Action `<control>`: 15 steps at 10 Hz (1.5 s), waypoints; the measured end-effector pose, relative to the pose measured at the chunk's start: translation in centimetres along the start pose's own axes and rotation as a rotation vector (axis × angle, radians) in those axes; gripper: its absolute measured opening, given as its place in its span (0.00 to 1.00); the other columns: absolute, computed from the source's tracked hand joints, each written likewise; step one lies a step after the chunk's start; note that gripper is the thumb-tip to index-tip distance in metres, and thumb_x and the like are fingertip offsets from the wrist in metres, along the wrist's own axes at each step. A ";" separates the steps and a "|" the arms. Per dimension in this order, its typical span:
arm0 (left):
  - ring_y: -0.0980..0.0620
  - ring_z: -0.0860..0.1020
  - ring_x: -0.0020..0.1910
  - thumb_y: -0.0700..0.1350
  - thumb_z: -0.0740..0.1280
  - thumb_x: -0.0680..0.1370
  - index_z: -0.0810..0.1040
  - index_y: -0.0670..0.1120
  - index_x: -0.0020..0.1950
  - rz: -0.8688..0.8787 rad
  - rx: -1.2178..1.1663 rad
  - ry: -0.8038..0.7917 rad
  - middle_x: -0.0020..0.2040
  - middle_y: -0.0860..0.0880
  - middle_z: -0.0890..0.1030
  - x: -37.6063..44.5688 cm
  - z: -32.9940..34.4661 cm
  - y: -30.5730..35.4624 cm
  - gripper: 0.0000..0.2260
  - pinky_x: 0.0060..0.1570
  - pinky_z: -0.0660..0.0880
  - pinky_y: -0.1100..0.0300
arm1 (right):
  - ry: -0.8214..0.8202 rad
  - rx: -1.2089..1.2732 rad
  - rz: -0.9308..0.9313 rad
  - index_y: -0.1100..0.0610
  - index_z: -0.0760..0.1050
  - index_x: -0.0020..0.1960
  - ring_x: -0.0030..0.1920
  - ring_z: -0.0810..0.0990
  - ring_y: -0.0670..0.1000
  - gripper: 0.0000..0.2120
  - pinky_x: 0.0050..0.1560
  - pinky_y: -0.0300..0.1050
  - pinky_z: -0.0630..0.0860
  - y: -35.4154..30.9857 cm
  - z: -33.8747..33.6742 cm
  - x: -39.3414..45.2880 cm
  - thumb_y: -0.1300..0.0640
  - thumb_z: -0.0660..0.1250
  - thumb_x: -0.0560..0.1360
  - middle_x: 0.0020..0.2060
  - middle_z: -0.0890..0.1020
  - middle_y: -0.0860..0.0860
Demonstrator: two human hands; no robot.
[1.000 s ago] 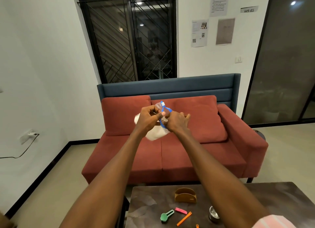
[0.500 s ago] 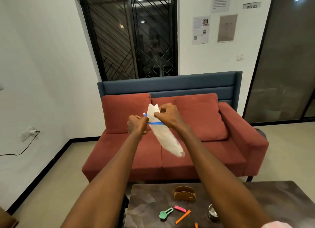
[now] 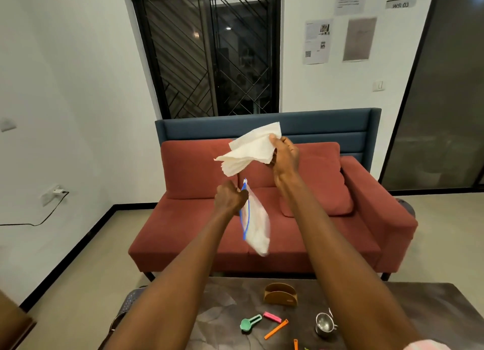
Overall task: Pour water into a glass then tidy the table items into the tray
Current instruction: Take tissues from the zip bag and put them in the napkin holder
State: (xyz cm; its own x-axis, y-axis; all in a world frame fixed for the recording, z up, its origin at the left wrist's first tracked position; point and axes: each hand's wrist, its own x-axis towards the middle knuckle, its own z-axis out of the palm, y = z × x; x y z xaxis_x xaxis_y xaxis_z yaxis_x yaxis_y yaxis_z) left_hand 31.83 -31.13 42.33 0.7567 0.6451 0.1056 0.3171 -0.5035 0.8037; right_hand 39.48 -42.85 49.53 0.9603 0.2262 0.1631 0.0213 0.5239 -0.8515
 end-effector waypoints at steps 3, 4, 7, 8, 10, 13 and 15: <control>0.42 0.80 0.37 0.45 0.64 0.76 0.73 0.39 0.42 -0.364 -0.609 0.078 0.41 0.40 0.77 -0.4 -0.6 -5.1 0.09 0.30 0.81 0.50 | -0.046 0.000 0.448 0.63 0.78 0.58 0.48 0.79 0.60 0.17 0.46 0.50 0.74 3.2 -3.9 -0.3 0.58 0.58 0.75 0.52 0.81 0.59; 0.43 0.79 0.33 0.41 0.62 0.75 0.72 0.38 0.43 -0.479 -0.732 0.146 0.38 0.40 0.77 -0.5 -2.0 -7.8 0.06 0.26 0.79 0.54 | -0.026 -0.047 0.527 0.63 0.76 0.65 0.51 0.80 0.59 0.21 0.46 0.50 0.75 6.1 -4.2 -0.9 0.58 0.59 0.75 0.57 0.81 0.59; 0.42 0.81 0.45 0.33 0.62 0.75 0.69 0.45 0.70 -0.482 -0.521 0.432 0.56 0.41 0.78 -1.5 -5.0 -19.1 0.23 0.41 0.81 0.53 | -0.086 -0.273 0.603 0.55 0.78 0.53 0.48 0.80 0.56 0.09 0.47 0.51 0.80 17.1 -0.5 -2.9 0.62 0.61 0.77 0.54 0.82 0.55; 0.38 0.82 0.51 0.31 0.61 0.75 0.64 0.55 0.76 -0.464 -0.519 0.366 0.58 0.46 0.75 -1.7 -5.9 -21.2 0.32 0.50 0.80 0.43 | -0.145 -0.419 0.454 0.50 0.74 0.66 0.49 0.80 0.50 0.25 0.47 0.46 0.80 21.3 0.9 -3.3 0.70 0.57 0.75 0.56 0.78 0.47; 0.40 0.82 0.48 0.39 0.63 0.75 0.81 0.37 0.50 -0.621 -0.387 0.363 0.49 0.38 0.83 -0.5 -5.5 -25.9 0.10 0.51 0.80 0.46 | -0.258 -0.785 0.383 0.54 0.84 0.55 0.44 0.78 0.54 0.27 0.46 0.46 0.76 27.8 1.7 -4.5 0.71 0.50 0.72 0.53 0.84 0.58; 0.42 0.76 0.60 0.44 0.59 0.80 0.76 0.41 0.62 -0.396 0.300 -0.347 0.61 0.41 0.78 -7.4 4.2 -34.5 0.14 0.57 0.72 0.52 | 0.003 -0.878 0.517 0.56 0.84 0.56 0.46 0.78 0.49 0.15 0.48 0.41 0.78 35.6 -2.8 -7.3 0.65 0.60 0.79 0.58 0.82 0.53; 0.44 0.76 0.63 0.49 0.55 0.82 0.73 0.43 0.68 -0.614 0.026 -0.508 0.65 0.42 0.77 -14.0 12.0 -38.2 0.18 0.60 0.74 0.53 | 0.137 -0.865 0.655 0.56 0.84 0.55 0.42 0.76 0.45 0.18 0.35 0.31 0.73 40.4 -8.7 -10.9 0.67 0.57 0.78 0.54 0.82 0.52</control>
State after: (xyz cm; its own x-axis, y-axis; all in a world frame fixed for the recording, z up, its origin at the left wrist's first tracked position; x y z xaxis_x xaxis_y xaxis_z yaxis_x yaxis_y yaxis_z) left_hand 15.98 -27.83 3.10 0.6088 0.4738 -0.6363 0.7701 -0.1603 0.6174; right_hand 32.26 -31.31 9.06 0.8782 0.1295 -0.4605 -0.3684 -0.4310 -0.8237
